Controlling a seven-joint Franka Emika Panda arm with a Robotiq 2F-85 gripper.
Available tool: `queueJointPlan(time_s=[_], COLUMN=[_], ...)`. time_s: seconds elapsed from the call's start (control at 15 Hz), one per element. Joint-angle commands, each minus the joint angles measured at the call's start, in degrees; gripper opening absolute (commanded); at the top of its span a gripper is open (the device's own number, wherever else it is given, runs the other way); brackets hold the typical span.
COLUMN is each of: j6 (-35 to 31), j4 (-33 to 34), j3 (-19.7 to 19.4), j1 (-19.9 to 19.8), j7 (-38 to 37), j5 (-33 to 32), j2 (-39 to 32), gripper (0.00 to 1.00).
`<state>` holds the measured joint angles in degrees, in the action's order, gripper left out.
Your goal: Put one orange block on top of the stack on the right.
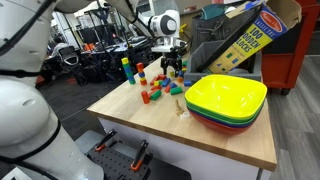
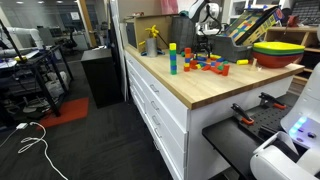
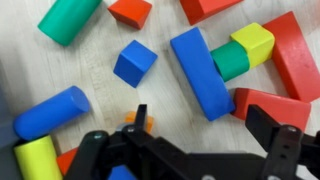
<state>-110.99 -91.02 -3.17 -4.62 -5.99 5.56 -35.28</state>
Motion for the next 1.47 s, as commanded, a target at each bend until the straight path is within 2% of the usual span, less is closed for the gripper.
queueJointPlan(time_s=[0.0, 0.2, 0.67, 1.4], j6=[0.3, -1.2, 0.4, 2.8], j4=[-0.3, -0.1, 4.9, 5.2], j3=[-0.1, -1.5, -4.3, -4.5], j1=[-0.6, -1.6, -4.3, -5.4], j7=[-2.6, -7.4, -17.1, -18.7], j5=[2.7, 5.2, 9.1, 9.4], j2=[1.3, 1.4, -2.3, -4.3], gripper=[1.0, 1.0, 1.0, 1.0])
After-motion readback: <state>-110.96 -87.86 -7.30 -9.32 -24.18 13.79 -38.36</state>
